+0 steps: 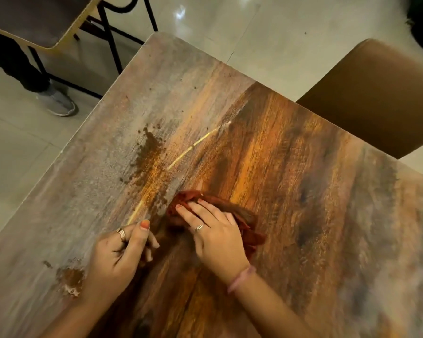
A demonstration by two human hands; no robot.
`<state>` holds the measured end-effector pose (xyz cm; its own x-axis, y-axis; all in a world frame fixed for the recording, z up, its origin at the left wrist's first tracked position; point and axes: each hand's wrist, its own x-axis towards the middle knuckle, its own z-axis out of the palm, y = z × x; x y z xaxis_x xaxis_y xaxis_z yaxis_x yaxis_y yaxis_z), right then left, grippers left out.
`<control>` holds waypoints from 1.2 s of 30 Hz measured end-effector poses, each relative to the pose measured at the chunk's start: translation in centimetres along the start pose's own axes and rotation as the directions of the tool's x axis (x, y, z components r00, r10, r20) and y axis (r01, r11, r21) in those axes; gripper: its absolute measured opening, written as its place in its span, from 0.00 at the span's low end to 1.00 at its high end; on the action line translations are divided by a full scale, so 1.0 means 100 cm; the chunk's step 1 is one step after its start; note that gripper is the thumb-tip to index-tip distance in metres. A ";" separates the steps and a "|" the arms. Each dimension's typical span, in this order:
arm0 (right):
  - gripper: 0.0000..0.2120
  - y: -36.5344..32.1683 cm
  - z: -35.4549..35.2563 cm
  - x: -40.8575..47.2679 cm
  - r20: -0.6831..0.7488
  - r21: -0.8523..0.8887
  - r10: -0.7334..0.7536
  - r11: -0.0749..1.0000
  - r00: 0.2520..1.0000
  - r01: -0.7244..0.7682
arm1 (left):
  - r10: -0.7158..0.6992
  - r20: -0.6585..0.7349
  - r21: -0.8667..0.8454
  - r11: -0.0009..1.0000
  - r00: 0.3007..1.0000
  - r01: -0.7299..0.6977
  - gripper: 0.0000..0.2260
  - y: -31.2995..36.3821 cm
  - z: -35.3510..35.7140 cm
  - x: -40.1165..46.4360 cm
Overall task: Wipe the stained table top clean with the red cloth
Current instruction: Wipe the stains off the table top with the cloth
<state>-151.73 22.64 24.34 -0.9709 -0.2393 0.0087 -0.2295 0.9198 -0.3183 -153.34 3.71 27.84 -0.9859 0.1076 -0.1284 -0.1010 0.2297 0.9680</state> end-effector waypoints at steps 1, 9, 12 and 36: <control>0.21 0.006 -0.002 0.005 0.000 0.000 -0.021 1.000 1.000 0.021 | 0.004 -0.006 -0.007 1.000 1.000 -0.004 0.17 0.002 -0.001 0.001; 0.19 0.152 -0.046 0.187 -0.171 0.083 0.407 0.913 0.897 -0.399 | 0.023 -0.059 0.019 1.000 0.998 -0.022 0.17 0.003 -0.012 -0.004; 0.20 0.184 -0.054 0.241 -0.161 0.173 0.555 0.830 0.816 -0.530 | -0.006 -0.083 0.030 1.000 0.997 0.009 0.16 -0.002 -0.013 -0.014; 0.24 -0.076 0.013 -0.028 0.133 0.142 -0.035 0.990 0.990 0.015 | 0.051 -0.020 -0.060 0.997 0.998 -0.052 0.20 0.011 -0.032 -0.011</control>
<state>-147.20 15.88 25.54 -0.9446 -0.3104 -0.1069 -0.2325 0.8624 -0.4496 -152.82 0.80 29.76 -0.9922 0.1001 -0.0743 -0.0571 0.1650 0.9846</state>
